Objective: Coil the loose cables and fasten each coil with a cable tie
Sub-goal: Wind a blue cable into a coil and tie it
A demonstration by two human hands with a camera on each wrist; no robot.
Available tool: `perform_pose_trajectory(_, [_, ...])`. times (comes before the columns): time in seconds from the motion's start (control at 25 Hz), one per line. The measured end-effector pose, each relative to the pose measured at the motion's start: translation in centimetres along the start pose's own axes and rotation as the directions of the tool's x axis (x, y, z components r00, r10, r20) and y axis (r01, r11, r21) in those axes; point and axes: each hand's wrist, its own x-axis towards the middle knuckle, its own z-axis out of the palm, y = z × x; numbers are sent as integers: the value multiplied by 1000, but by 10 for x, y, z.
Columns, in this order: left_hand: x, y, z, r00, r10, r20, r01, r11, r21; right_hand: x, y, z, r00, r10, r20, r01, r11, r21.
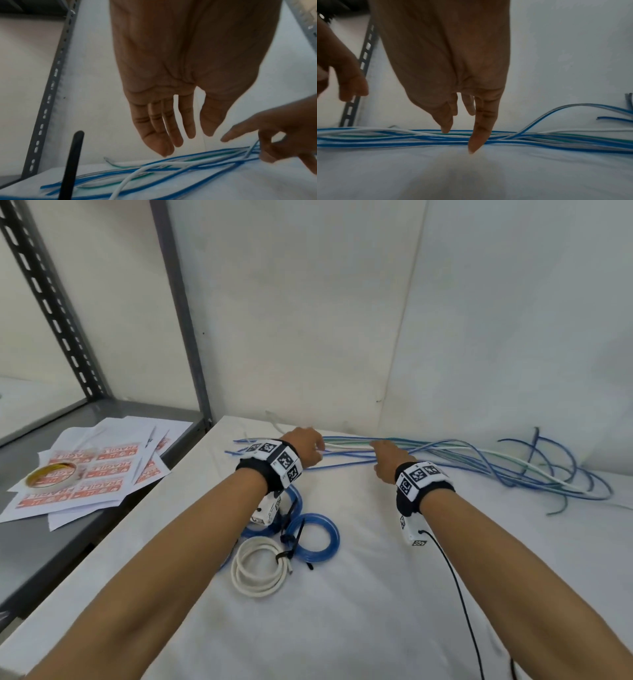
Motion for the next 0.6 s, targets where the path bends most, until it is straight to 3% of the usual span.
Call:
perform_pose_trajectory(0.2, [22, 6, 16, 995, 17, 102, -22, 999, 43, 12, 39, 0, 995, 98, -22, -100, 951, -293])
perform_pose_trajectory(0.44, [25, 20, 25, 989, 37, 142, -40, 999, 19, 16, 73, 7, 981, 188, -54, -195, 945, -264])
perform_pose_trajectory(0.6, [21, 24, 22, 989, 40, 144, -42, 999, 11, 8, 79, 2, 958, 207, -196, -254, 932, -259])
